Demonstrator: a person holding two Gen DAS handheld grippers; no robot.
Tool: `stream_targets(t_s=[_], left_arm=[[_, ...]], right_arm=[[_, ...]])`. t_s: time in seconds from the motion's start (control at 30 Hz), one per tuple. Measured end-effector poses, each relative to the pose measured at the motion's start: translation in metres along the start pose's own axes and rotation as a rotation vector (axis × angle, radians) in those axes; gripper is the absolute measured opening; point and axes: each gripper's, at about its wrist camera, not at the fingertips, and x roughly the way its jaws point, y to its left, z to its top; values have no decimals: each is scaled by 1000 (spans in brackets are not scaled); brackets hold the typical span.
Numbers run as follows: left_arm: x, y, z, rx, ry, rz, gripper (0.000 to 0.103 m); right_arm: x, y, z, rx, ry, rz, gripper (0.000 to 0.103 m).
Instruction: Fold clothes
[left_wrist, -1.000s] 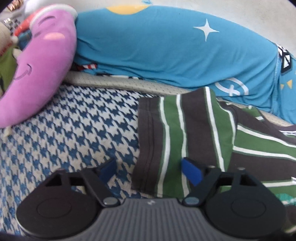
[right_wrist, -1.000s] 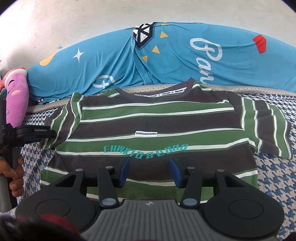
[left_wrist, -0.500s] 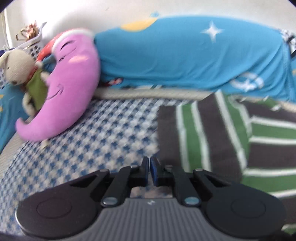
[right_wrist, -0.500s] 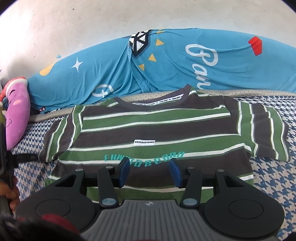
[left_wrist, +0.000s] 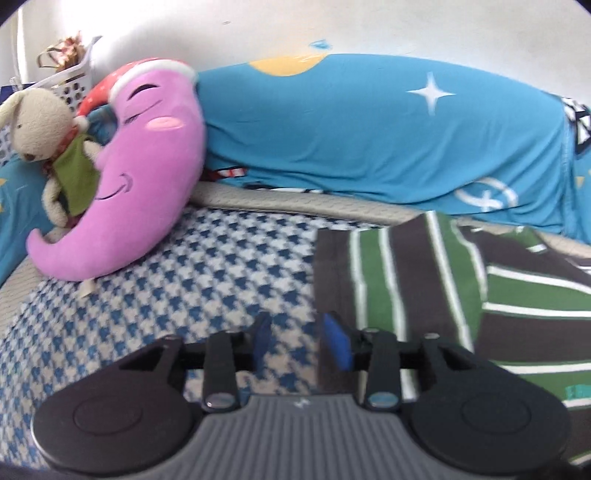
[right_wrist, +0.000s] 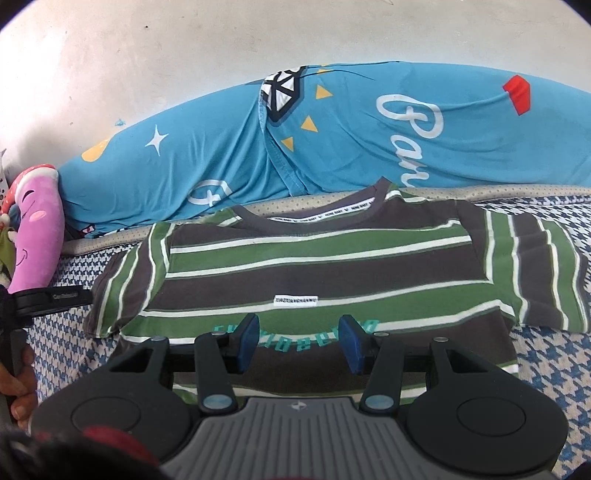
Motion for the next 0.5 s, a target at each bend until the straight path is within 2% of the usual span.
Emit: stream_targets(t_s=[0.07, 0.13, 0.3, 0.5], left_arm=[[-2, -6, -1, -1, 3, -35, 48], [-4, -12, -2, 1, 7, -69, 51], [-6, -31, -7, 35, 14, -121, 55], [0, -44, -13, 64, 50, -145, 63]], right_arm=[[2, 2, 3, 2, -13, 13, 48], [5, 2, 6, 4, -28, 24, 48], [17, 6, 13, -6, -55, 59, 48], [29, 11, 23, -25, -80, 123, 48]])
